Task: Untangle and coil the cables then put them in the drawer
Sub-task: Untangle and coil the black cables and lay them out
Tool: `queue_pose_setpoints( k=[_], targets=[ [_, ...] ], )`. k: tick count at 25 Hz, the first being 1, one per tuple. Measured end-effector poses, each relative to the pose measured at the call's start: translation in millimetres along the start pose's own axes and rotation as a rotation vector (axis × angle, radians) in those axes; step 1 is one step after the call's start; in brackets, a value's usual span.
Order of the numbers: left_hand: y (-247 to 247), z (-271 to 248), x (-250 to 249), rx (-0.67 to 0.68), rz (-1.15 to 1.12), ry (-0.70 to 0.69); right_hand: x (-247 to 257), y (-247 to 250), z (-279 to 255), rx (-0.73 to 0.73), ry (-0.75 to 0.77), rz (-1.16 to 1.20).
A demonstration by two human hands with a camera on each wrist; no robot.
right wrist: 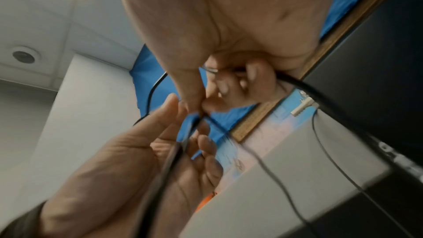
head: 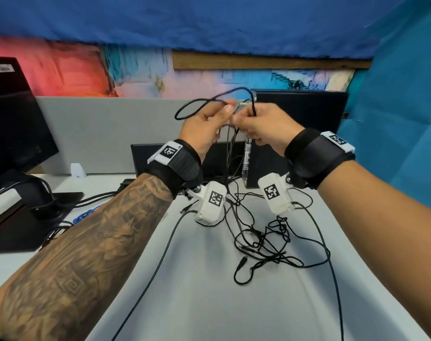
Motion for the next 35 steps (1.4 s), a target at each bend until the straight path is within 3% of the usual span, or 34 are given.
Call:
queue_pose_setpoints(
  k=[3, 6, 7, 11, 14, 17, 20, 23, 26, 29, 32, 35],
  targets=[
    [-4, -5, 6, 0.014, -0.024, 0.056, 23, 18, 6, -0.077, 0.095, 0.356],
    [-24, -31, 26, 0.254, 0.005, 0.177, 38, 32, 10, -0.081, 0.135, 0.560],
    [-22, -34, 30, 0.228, 0.060, 0.146, 39, 34, 9, -0.068, 0.135, 0.572],
    [25, -25, 29, -0.215, 0.148, -0.039, 33, 33, 4, -0.064, 0.146, 0.550],
    [44, -25, 26, -0.318, 0.242, -0.064, 43, 44, 0, -0.151, 0.188, 0.673],
    [40, -26, -1, -0.354, 0.154, -0.184, 44, 37, 2, -0.160, 0.090, 0.493],
    [18, -27, -32, -0.257, 0.006, -0.276, 28, 3, -2, 0.025, -0.108, 0.097],
    [0, -33, -30, -0.055, -0.080, -0.108, 21, -6, -8, -0.005, -0.112, -0.261],
    [2, -41, -3, 0.029, -0.017, 0.135, 15, -8, -10, 0.044, -0.174, -0.166],
    [-3, -54, 19, 0.143, 0.085, 0.263, 17, -8, -10, 0.040, -0.158, -0.034],
    [-23, -79, 32, 0.351, -0.114, 0.364, 15, -8, -9, -0.012, -0.102, 0.070],
    [-19, -99, 37, 0.392, -0.352, 0.433, 3, 4, -4, -0.157, -0.089, 0.124]
  ],
)
Point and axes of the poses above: each hand's wrist, its own z-axis towards the middle knuckle, its own y-axis out of the back of the hand, x = y × z, the point moved 6 cm from there along z, towards the middle knuckle, and after that the axes turned 10 degrees about -y, right-handed, at the moved point
